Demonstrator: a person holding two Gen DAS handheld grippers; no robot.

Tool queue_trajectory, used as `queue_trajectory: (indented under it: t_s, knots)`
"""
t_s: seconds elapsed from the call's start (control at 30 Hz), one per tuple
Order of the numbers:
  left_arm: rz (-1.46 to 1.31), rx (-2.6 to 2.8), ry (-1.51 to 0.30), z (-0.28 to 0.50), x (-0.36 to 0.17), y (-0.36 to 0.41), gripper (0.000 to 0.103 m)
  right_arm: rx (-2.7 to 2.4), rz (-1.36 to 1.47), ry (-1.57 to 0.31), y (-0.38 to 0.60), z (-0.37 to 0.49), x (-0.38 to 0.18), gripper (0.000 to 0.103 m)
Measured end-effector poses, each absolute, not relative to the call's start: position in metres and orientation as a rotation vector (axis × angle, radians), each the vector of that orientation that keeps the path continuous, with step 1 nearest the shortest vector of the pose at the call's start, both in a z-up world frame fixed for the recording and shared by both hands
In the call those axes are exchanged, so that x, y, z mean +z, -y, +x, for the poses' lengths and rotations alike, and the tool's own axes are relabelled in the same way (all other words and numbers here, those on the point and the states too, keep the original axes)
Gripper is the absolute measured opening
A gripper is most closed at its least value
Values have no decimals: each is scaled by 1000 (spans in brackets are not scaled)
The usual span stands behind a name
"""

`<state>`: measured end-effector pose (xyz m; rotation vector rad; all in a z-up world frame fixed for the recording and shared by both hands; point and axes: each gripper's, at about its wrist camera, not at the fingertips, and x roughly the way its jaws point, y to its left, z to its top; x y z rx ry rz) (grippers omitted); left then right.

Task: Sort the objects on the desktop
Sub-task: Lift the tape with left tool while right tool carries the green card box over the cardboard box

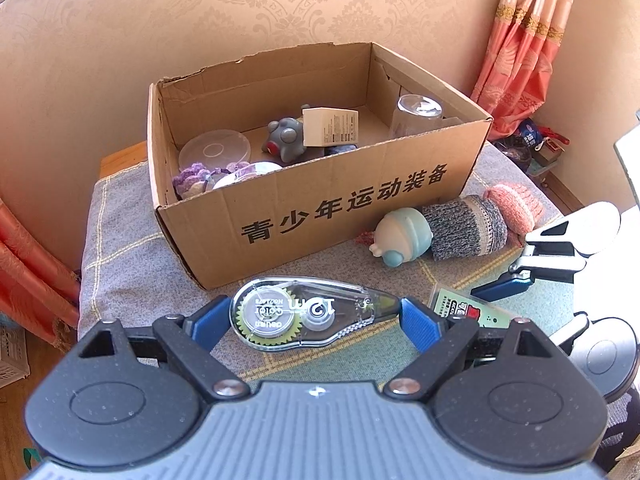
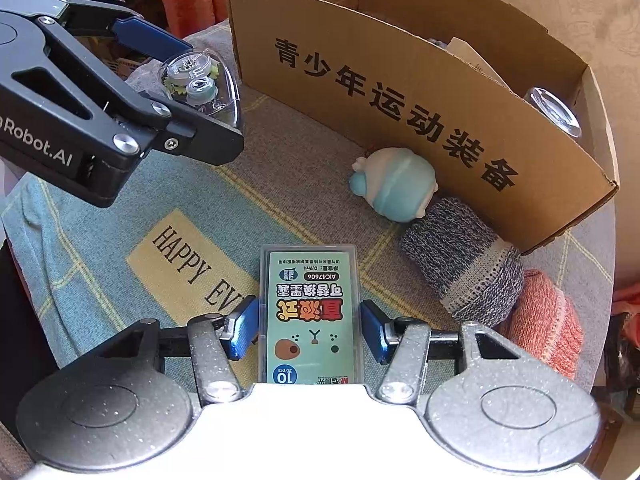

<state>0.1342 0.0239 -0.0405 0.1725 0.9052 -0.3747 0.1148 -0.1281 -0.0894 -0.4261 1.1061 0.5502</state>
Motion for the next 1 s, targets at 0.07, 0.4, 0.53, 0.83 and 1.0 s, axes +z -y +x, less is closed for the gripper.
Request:
queue_trajectory:
  t_s: [0.07,0.4,0.53,0.83,1.0]
  knots:
    - [176,-381,-906,135,-37,-25,90,559,-432,-1096,128,113,-84,60]
    - [189,-423,-874,142,-2,-27,90,575,-423,-999,134,115,-33,60]
    - [193,-419,-843,153,15,-26,90,562,-405,-954,141,128,-7,60]
    - [198,-398,-792,190,40,-23,90,536,-392,-859,146,156,36,60]
    - [198,-388,-785,212,44,-23,90,526,-376,-838,145,176,47,60]
